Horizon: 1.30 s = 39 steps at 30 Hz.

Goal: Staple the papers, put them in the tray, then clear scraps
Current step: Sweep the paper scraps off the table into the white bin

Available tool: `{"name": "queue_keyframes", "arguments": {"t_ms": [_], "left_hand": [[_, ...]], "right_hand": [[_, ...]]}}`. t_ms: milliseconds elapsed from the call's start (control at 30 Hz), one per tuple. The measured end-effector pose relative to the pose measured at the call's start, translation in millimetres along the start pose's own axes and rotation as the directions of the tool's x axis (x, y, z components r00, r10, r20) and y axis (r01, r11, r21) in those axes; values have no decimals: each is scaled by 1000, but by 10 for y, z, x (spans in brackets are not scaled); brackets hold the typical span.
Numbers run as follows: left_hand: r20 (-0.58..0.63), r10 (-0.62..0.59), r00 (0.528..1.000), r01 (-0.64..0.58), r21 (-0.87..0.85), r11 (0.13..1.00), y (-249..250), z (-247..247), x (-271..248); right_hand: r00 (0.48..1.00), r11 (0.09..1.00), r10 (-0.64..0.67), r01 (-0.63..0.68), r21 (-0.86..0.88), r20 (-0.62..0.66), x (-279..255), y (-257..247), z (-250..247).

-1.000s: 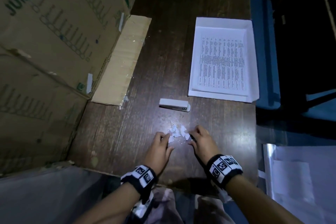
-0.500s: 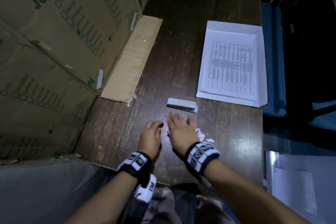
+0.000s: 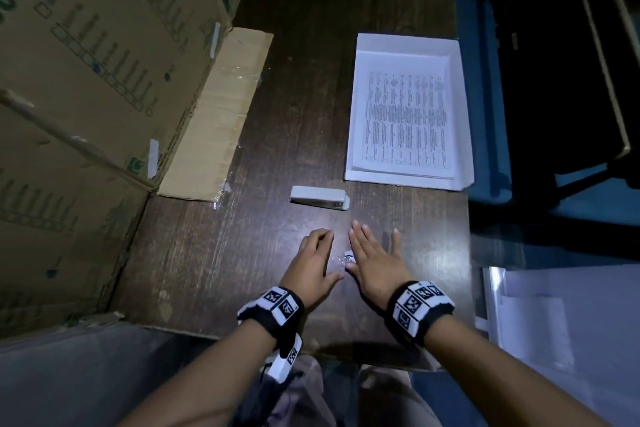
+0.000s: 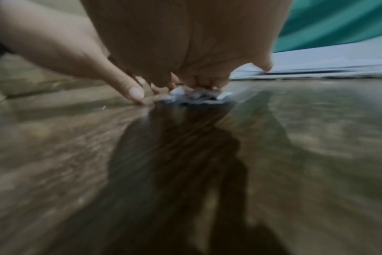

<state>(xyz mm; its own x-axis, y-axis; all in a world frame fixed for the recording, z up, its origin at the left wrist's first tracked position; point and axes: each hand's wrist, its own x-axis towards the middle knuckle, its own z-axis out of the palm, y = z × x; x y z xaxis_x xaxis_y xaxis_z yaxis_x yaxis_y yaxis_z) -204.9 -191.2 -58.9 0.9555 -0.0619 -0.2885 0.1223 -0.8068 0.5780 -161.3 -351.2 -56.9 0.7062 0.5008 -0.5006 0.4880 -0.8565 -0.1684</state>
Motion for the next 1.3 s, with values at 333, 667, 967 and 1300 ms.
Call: {"name": "queue_keyframes", "arguments": {"t_ms": [333,667,967,1300], "left_hand": [[-91,-337,937,332,-66,941,55,85,-407],[-135,-250,959,196,-323,926,574,284,307],[-120,-165,979,131,-248,960,340,321,242],[-156,-101,983,105,16,994,651,300,316]], "right_hand": [[956,893,231,-134,430,-182,-310,229,64],[944,814,246,-77,576,-221,-51,359,56],[965,883,77,50,467,-249,-14,386,41],[608,504,678,25,863,-413,-683,2220,99]]}}
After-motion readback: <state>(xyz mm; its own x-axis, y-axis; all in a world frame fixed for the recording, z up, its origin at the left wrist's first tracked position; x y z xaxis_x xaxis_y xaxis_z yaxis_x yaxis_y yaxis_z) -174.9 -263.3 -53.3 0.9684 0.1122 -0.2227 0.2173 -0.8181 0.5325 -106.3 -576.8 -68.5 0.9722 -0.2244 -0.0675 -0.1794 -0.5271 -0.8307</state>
